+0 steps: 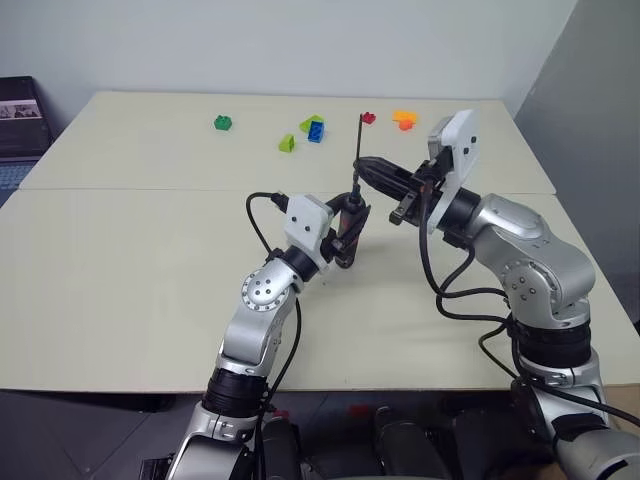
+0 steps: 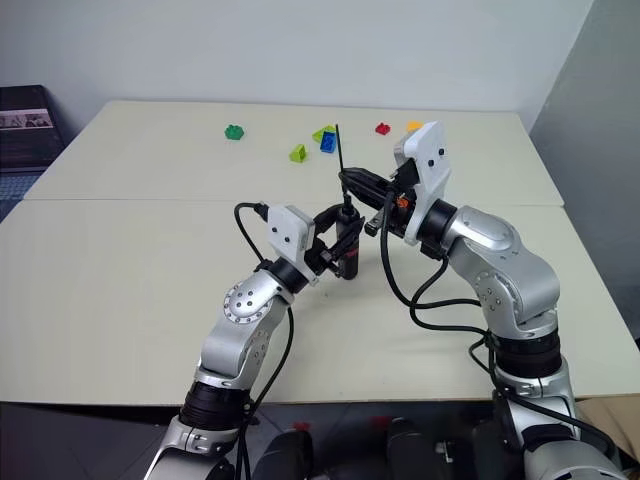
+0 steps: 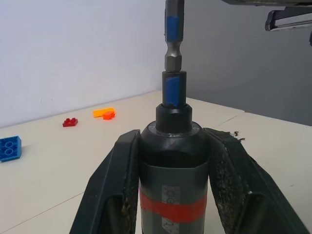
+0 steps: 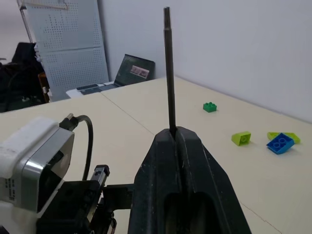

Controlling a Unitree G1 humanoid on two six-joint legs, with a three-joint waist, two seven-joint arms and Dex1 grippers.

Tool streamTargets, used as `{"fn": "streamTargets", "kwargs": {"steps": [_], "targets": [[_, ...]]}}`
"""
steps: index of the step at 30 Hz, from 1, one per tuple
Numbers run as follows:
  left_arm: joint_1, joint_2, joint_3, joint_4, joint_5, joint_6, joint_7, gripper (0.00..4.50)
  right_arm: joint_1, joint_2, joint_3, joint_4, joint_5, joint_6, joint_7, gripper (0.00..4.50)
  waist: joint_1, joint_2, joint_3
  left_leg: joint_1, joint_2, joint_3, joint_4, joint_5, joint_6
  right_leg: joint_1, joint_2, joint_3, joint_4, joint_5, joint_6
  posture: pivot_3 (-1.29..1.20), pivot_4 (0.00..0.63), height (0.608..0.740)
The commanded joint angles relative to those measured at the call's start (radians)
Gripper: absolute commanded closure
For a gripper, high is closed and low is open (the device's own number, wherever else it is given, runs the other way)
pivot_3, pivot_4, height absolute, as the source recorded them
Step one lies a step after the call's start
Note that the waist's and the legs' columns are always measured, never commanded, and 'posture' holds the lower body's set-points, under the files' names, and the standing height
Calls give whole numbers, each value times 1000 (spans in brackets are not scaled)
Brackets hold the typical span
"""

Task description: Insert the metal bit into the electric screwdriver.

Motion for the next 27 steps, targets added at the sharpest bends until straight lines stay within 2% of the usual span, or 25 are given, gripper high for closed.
{"fn": "streamTargets", "kwargs": {"steps": [1, 27], "targets": [[-14, 1, 8, -20, -1, -9, 3, 2864, -41, 15, -64, -21, 59, -6, -15, 4500, 0, 0, 0, 0, 0, 0, -1, 0, 0, 0, 0, 0, -1, 2, -3, 0, 150, 740], [-10, 4, 6, -22, -3, -11, -1, 2864, -26, -30, -31, -13, 54, 37, -22, 4500, 0, 0, 0, 0, 0, 0, -4, 0, 0, -1, 0, -1, -2, 2, -3, 0, 150, 740]]}}
